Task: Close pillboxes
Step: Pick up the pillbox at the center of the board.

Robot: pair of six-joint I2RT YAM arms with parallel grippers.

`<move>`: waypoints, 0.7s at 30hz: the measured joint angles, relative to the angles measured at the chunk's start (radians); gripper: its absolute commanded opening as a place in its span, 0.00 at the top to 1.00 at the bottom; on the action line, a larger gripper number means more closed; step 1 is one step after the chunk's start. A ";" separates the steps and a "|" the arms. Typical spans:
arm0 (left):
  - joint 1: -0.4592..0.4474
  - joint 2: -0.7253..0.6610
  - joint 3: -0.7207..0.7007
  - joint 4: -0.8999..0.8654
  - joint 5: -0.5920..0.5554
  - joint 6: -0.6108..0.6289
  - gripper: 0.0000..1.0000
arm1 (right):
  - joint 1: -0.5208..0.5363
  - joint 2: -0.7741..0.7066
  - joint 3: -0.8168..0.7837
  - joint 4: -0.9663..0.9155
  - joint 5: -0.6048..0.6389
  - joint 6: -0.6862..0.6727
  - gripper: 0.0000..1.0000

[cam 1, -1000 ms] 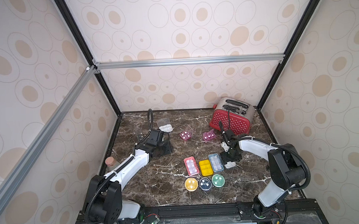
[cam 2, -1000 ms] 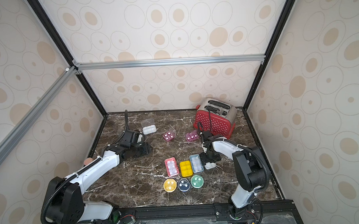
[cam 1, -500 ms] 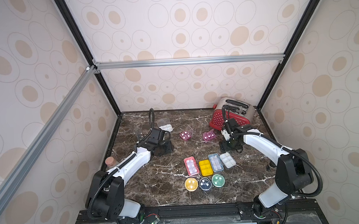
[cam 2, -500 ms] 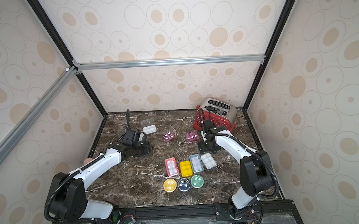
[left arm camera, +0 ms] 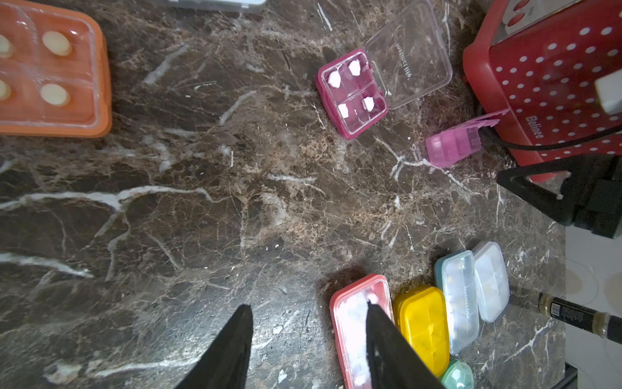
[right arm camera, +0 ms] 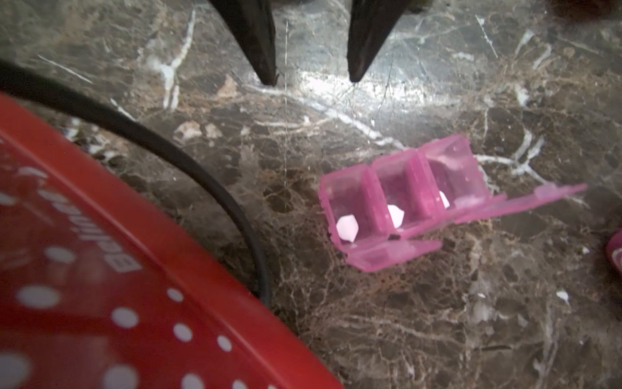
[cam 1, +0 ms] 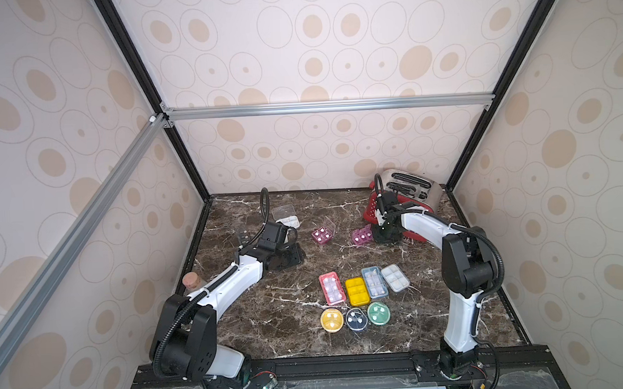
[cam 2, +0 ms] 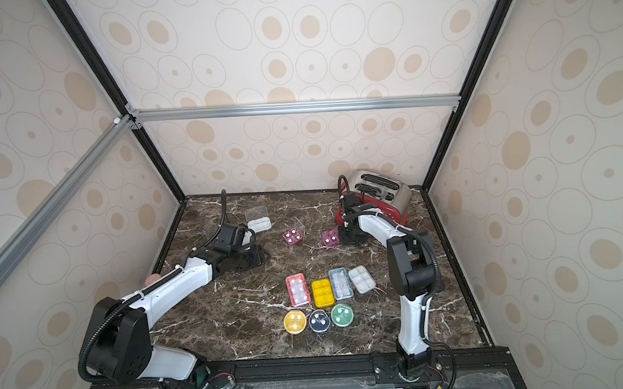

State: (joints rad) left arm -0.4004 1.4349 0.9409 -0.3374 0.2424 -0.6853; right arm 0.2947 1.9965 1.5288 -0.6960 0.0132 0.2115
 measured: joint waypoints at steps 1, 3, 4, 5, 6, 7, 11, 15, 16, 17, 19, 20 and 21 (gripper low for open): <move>0.000 0.000 0.000 0.000 0.000 0.000 0.46 | -0.002 0.013 0.013 0.000 -0.006 0.000 0.59; 0.000 0.000 0.000 0.000 0.000 0.000 0.45 | -0.005 0.027 0.029 0.003 -0.018 0.000 0.58; 0.000 -0.001 0.000 0.000 0.000 0.000 0.46 | -0.005 0.031 0.034 0.006 -0.024 0.000 0.58; 0.000 -0.001 0.000 0.000 0.000 0.000 0.45 | -0.006 0.035 0.039 0.006 -0.031 -0.001 0.58; 0.000 -0.001 0.000 0.000 0.000 0.000 0.45 | -0.006 0.040 0.048 0.003 -0.037 -0.003 0.59; 0.000 -0.001 0.000 0.000 0.000 0.001 0.45 | -0.006 0.050 0.064 0.001 -0.042 -0.006 0.59; 0.000 -0.001 0.000 0.000 0.002 0.001 0.45 | -0.010 0.095 0.122 0.002 -0.055 -0.016 0.60; 0.000 -0.002 0.000 -0.002 0.003 0.002 0.45 | -0.015 0.130 0.162 -0.029 -0.081 -0.042 0.60; 0.000 -0.003 0.000 -0.004 0.003 0.002 0.45 | -0.014 0.138 0.174 -0.037 -0.087 -0.044 0.60; 0.000 -0.006 0.000 -0.008 0.003 0.005 0.45 | -0.014 0.146 0.185 -0.043 -0.092 -0.048 0.60; 0.000 -0.014 0.000 -0.017 0.003 0.009 0.45 | -0.014 0.159 0.201 -0.054 -0.101 -0.058 0.63; 0.000 -0.018 0.000 -0.021 0.003 0.011 0.45 | -0.014 0.166 0.210 -0.060 -0.106 -0.062 0.65; 0.000 -0.022 0.000 -0.024 0.003 0.012 0.45 | -0.014 0.174 0.219 -0.065 -0.113 -0.066 0.67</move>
State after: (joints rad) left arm -0.4004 1.4128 0.9409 -0.3611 0.2455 -0.6731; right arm 0.2802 2.1700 1.7473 -0.7612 -0.0998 0.1455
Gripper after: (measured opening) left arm 0.548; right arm 0.358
